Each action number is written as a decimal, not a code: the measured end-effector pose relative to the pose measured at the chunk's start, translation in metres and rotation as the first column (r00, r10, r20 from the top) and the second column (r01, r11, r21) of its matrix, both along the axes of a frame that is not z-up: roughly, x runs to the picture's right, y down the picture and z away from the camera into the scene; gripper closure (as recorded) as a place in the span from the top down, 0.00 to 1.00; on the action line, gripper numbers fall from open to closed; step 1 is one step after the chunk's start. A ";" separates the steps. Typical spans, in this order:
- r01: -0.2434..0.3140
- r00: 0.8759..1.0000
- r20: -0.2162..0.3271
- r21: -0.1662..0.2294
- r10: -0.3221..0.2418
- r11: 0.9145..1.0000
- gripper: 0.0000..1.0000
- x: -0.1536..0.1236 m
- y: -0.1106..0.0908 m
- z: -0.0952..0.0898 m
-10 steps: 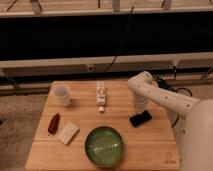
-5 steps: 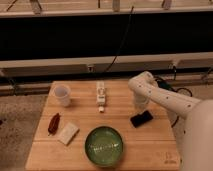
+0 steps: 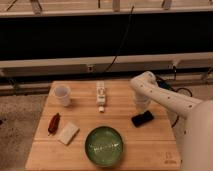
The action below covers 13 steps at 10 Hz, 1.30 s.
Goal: Push the eraser across the table
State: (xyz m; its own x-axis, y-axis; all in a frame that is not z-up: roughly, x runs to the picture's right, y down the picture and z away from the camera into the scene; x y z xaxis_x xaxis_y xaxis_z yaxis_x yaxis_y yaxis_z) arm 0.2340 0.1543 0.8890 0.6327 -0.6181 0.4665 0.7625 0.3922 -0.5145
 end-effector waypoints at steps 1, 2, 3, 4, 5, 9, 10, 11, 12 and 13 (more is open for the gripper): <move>0.000 1.000 0.000 0.000 0.000 1.000 0.01 0.000 0.000 0.000; -0.001 1.000 0.000 0.000 0.001 1.000 0.01 0.000 0.000 0.000; -0.008 1.000 -0.001 0.001 0.008 1.000 0.01 0.003 -0.001 0.001; -0.014 1.000 -0.004 0.001 0.014 1.000 0.01 0.007 -0.001 0.002; -0.013 1.000 -0.004 0.000 0.013 1.000 0.01 0.007 0.000 0.002; -0.022 1.000 -0.003 0.001 0.022 1.000 0.01 0.009 -0.001 0.003; -0.026 1.000 -0.008 -0.002 0.026 1.000 0.01 0.017 0.000 0.005; -0.033 0.999 -0.010 -0.003 0.033 0.999 0.01 0.021 0.000 0.005; -0.036 0.999 -0.009 -0.004 0.036 0.999 0.01 0.021 0.000 0.006; -0.043 0.999 -0.011 -0.008 0.043 0.999 0.01 0.021 0.000 0.006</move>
